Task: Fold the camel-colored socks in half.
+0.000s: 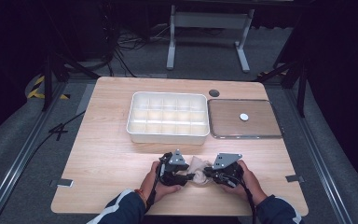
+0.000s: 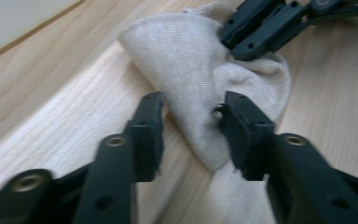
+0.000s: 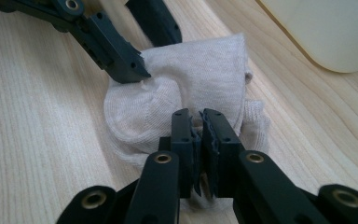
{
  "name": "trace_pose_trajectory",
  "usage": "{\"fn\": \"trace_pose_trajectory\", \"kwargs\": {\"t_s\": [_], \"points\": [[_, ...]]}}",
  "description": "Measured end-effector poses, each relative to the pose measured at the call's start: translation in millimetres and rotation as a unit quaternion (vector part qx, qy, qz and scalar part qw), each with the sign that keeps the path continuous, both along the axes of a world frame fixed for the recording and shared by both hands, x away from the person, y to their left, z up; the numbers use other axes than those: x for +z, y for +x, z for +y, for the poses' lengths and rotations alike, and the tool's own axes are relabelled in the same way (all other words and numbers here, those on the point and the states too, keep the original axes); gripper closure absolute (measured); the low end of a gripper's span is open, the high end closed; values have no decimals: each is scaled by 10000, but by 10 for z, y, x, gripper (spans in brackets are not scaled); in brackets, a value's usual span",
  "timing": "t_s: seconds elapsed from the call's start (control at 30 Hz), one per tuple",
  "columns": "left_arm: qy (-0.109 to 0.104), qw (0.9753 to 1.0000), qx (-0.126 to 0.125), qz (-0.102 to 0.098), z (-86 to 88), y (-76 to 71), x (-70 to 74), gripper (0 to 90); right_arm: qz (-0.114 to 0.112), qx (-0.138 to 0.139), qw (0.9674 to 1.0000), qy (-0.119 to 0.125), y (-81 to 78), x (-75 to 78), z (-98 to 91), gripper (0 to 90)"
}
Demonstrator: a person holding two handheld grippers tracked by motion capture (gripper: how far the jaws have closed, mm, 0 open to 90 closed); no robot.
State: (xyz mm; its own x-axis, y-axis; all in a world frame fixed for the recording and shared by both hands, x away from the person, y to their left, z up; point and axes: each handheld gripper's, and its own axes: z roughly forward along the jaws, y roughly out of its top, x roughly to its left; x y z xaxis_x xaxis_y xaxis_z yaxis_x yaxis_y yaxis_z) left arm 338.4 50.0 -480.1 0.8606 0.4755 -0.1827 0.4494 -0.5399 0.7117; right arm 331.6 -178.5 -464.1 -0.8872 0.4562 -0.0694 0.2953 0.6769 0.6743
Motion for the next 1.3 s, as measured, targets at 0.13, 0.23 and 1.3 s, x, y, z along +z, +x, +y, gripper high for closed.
{"fn": "trace_pose_trajectory", "kwargs": {"t_s": [0.13,0.23,1.3], "points": [[-72,9999,-82,74,2,14,0,712,7,-14,10000,10,-6,0,-2,827],[-50,9999,-105,24,-13,-5,9,760,10,-14,10000,18,6,-2,-4,827],[-645,9976,167,-210,63,-5,171,812,-201,-466,9985,195,38,60,130,695]]}}
